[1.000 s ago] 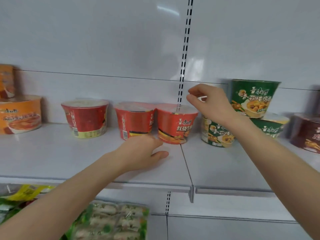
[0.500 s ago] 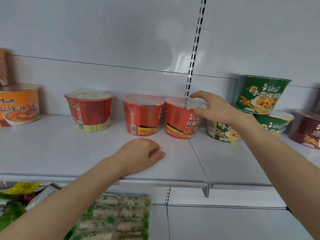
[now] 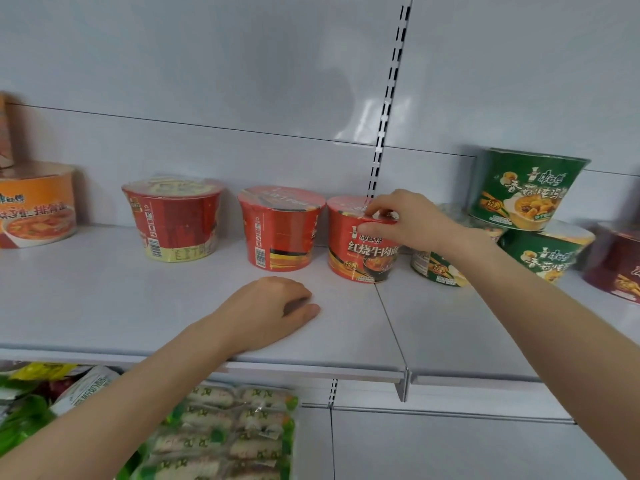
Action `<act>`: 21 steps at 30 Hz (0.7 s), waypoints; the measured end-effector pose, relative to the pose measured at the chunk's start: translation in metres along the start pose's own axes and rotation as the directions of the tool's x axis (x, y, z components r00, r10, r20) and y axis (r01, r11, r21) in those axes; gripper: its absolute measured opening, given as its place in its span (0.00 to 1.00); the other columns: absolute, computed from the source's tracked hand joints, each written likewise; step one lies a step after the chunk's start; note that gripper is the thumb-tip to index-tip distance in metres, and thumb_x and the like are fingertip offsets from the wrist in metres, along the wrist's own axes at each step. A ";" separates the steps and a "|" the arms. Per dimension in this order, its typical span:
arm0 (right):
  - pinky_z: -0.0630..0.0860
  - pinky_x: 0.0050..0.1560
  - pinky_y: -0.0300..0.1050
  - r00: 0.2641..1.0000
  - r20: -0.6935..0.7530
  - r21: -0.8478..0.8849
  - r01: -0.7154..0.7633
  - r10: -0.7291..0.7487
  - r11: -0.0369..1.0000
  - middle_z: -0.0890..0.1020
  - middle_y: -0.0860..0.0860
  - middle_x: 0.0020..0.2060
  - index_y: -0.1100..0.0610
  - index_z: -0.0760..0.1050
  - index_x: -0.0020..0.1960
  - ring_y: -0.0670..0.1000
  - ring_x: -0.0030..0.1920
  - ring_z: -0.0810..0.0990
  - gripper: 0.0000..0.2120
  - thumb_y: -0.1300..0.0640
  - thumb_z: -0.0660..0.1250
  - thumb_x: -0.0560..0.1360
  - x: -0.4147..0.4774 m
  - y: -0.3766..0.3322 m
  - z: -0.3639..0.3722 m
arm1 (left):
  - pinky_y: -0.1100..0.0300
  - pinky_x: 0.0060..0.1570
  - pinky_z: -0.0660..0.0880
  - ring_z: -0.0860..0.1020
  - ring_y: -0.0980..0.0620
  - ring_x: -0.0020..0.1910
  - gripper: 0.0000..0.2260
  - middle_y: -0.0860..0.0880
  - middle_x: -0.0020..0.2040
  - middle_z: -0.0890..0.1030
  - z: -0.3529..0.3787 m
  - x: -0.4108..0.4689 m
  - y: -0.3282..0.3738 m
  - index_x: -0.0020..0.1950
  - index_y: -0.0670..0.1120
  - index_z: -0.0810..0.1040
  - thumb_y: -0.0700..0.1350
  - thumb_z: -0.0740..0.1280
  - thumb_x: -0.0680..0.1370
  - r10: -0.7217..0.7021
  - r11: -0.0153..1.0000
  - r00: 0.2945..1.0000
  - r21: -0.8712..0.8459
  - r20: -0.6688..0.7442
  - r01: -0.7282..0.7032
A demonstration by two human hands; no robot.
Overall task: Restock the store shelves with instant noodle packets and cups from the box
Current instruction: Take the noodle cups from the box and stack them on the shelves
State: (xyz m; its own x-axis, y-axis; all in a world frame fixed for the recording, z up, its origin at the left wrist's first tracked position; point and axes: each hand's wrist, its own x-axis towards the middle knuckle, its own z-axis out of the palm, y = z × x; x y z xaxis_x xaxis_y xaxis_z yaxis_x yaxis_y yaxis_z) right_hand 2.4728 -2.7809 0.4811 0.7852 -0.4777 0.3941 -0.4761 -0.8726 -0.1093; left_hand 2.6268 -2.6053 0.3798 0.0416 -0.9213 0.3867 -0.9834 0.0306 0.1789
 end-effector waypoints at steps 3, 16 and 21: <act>0.66 0.55 0.41 0.996 0.092 0.054 -0.007 0.002 0.999 0.73 0.55 0.62 0.52 0.71 0.64 0.53 0.61 0.72 0.19 0.52 0.66 0.74 -0.004 0.006 -0.006 | 0.55 0.57 0.72 0.77 0.51 0.56 0.37 0.50 0.56 0.81 -0.003 -0.001 0.003 0.57 0.46 0.79 0.67 0.43 0.68 -0.009 1.000 1.000 -0.011 0.006 0.009; 0.72 0.58 0.46 0.987 0.163 0.072 -0.003 -0.009 0.997 0.73 0.53 0.66 0.52 0.68 0.67 0.53 0.62 0.73 0.20 0.55 0.64 0.76 0.006 0.012 -0.001 | 0.58 0.59 0.71 0.76 0.51 0.58 0.37 0.51 0.58 0.80 -0.003 -0.002 0.006 0.59 0.47 0.78 0.68 0.44 0.67 -0.043 0.999 0.999 -0.019 0.003 0.043; 0.72 0.53 0.43 0.979 0.199 0.134 -0.060 0.033 0.989 0.72 0.52 0.65 0.49 0.68 0.66 0.51 0.58 0.73 0.21 0.54 0.65 0.74 0.007 0.012 -0.004 | 0.59 0.59 0.71 0.76 0.52 0.58 0.37 0.51 0.59 0.80 -0.004 -0.002 0.006 0.59 0.47 0.78 0.68 0.44 0.67 -0.043 0.999 0.999 -0.014 0.013 0.043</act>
State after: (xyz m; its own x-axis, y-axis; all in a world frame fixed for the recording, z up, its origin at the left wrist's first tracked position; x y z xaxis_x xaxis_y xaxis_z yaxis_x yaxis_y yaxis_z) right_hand 2.4706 -2.7945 0.4863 0.8322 -0.5168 0.2009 -0.4651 -0.8479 -0.2546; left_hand 2.6214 -2.6015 0.3837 0.0814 -0.9266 0.3671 -0.9782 -0.0038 0.2075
